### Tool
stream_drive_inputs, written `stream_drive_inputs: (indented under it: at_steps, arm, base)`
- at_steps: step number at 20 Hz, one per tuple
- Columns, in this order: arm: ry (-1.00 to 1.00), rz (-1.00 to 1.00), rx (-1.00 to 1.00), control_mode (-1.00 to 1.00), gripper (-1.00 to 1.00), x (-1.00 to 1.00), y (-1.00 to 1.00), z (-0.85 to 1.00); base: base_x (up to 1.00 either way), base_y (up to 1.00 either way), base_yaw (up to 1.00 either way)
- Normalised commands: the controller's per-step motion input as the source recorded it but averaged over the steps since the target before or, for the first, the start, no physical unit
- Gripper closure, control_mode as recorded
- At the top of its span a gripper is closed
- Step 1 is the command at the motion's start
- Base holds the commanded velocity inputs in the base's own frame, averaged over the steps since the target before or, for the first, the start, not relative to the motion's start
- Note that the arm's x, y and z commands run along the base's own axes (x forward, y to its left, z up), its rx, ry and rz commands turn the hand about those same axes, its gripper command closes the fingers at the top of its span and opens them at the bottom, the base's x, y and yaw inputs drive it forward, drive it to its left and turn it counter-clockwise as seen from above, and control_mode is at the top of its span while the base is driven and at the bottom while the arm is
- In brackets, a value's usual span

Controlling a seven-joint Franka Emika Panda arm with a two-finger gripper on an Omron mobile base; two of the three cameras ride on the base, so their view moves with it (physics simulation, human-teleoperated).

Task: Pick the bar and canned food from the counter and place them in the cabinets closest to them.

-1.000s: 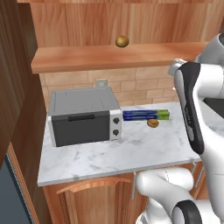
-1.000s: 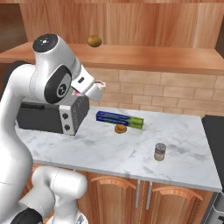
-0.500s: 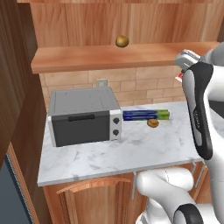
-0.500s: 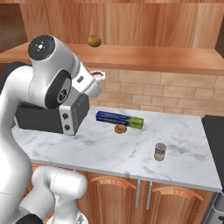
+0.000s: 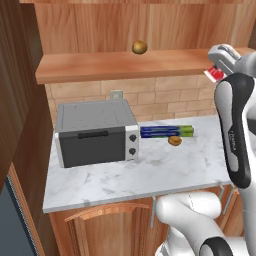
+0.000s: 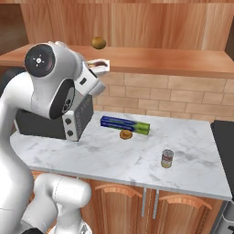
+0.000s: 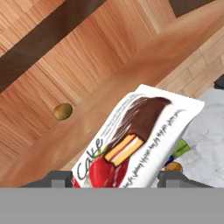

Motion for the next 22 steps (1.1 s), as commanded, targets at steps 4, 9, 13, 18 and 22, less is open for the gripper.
stream_drive_inputs:
  at_steps: [4, 9, 13, 18, 22]
  arm:
    - [-0.04, 0.0, 0.0, -1.0, 1.0, -0.01, 0.0, 0.05]
    - [0.0, 0.0, 0.0, -1.0, 1.0, 0.23, 0.0, 0.0]
    - [0.0, 0.0, 0.02, -1.0, 1.0, 0.43, 0.0, 0.02]
    - [0.0, 0.0, 0.04, -1.0, 1.0, 0.42, 0.0, 0.1]
    - [0.0, 0.0, 0.05, -1.0, 1.0, 0.44, 0.0, 0.03]
  base:
    - [0.0, 0.0, 0.0]
    - [0.0, 0.0, 0.0]
    - [0.0, 0.0, 0.0]
    - [0.0, 0.0, 0.0]
    - [0.0, 0.0, 0.0]
